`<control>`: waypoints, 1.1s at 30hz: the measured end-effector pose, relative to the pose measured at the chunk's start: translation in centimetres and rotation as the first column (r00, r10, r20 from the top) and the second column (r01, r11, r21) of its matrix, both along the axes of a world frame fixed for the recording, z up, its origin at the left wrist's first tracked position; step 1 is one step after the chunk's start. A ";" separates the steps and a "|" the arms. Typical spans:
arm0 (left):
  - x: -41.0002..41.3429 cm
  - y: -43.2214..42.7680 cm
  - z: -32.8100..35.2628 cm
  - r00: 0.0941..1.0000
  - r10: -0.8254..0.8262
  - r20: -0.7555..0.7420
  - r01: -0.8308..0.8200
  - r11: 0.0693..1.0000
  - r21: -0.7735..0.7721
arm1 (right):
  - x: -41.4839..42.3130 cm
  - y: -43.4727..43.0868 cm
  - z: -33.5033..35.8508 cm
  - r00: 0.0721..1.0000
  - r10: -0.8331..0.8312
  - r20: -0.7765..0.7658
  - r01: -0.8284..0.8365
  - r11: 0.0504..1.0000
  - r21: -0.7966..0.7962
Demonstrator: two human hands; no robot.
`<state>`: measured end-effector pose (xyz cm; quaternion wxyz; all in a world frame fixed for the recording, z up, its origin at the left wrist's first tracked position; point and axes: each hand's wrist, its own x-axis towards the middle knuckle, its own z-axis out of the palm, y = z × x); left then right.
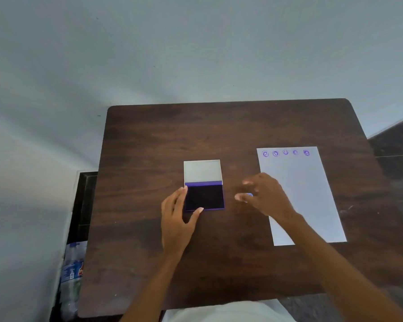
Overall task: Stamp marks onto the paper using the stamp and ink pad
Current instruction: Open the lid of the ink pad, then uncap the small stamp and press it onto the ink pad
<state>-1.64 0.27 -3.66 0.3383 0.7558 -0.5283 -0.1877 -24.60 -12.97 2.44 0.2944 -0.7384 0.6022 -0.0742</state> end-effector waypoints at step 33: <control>-13.1 -9.3 -0.1 0.879 0.010 -0.476 -0.017 1.000 -0.010 | -4.7 0.7 0.2 0.953 -0.184 0.242 0.198 0.980 -0.031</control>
